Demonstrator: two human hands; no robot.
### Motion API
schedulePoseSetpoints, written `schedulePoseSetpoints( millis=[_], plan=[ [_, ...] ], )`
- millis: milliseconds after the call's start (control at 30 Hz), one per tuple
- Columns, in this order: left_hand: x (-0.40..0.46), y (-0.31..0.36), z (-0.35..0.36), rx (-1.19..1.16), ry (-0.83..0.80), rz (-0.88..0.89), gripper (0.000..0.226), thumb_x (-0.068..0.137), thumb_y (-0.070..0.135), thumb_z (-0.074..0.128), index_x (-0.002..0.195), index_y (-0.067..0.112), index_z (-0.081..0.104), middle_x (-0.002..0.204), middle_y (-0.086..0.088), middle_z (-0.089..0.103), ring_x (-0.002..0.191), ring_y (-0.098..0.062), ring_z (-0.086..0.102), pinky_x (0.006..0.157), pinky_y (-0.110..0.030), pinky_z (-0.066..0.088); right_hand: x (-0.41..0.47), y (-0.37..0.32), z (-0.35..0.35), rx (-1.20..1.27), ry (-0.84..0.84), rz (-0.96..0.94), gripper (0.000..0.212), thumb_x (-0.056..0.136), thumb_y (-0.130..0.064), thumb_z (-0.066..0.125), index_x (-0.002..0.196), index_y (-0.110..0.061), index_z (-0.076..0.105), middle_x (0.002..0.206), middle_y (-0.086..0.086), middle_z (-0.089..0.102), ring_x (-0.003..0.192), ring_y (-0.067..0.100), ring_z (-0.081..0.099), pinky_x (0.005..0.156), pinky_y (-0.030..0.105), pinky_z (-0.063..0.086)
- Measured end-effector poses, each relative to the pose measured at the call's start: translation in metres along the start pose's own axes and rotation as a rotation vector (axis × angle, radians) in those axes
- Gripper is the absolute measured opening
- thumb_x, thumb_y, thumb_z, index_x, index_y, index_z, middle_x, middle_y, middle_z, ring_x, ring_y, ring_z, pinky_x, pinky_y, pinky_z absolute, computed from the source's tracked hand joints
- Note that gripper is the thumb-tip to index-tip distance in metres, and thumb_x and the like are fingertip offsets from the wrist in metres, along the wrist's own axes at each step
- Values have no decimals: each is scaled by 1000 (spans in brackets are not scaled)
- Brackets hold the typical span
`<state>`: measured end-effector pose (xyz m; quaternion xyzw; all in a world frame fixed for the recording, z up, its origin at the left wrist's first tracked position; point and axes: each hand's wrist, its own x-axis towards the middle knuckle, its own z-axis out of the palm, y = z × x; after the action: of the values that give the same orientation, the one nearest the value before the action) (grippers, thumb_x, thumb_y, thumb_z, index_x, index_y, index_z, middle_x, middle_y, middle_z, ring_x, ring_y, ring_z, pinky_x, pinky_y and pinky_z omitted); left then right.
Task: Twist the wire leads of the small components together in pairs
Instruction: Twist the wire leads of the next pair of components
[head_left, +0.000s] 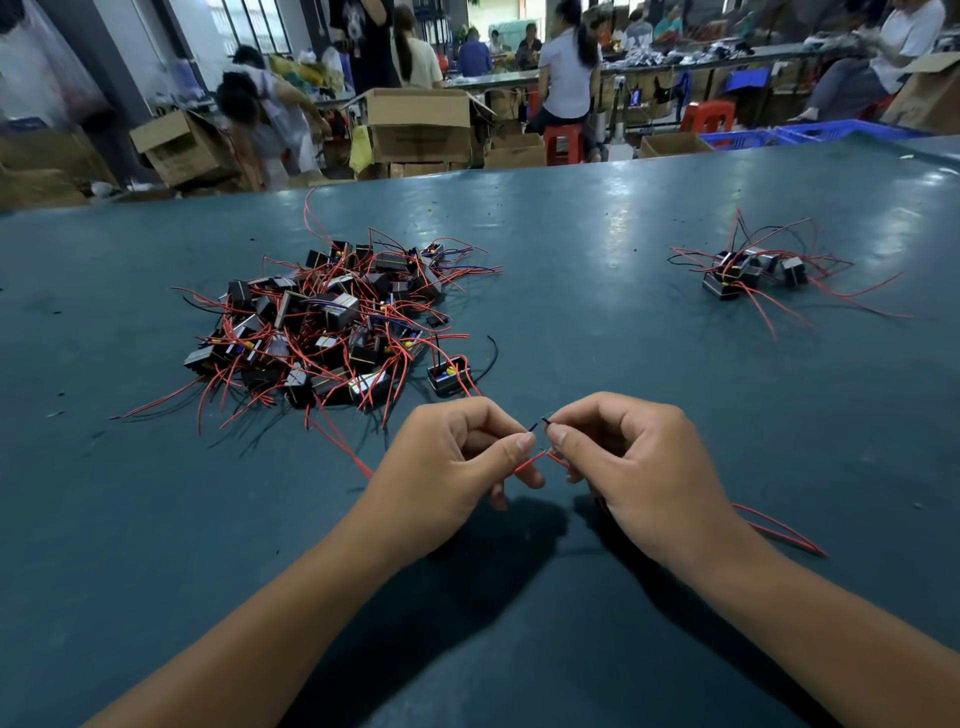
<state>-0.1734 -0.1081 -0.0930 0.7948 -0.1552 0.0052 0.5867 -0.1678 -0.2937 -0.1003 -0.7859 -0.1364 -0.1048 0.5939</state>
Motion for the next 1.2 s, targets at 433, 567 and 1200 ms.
schedulePoseSetpoints(
  millis=[433,567,1200],
  plan=[
    [-3,5,6,-27,48,8,12,96,9,63,86,3,64,71,-6,75,45,-10,53,48,-15,42,-1,0,2,35,-37,-29,11,87,-16,72,78,-22,73,66,-1,69,60,17,62,60,29,50],
    [-4,5,8,-28,52,25,12,97,9,63,87,3,65,71,-6,75,44,-10,53,48,-15,42,-1,0,2,94,-51,-43,13,87,-14,72,77,-22,72,63,-4,66,57,7,56,55,19,45],
    [-8,9,15,57,97,12,12,94,14,67,82,11,65,67,1,74,46,-12,39,45,-27,28,1,-2,4,210,-82,-11,4,80,-23,70,77,-20,71,65,3,67,62,12,56,60,30,48]
  ],
)
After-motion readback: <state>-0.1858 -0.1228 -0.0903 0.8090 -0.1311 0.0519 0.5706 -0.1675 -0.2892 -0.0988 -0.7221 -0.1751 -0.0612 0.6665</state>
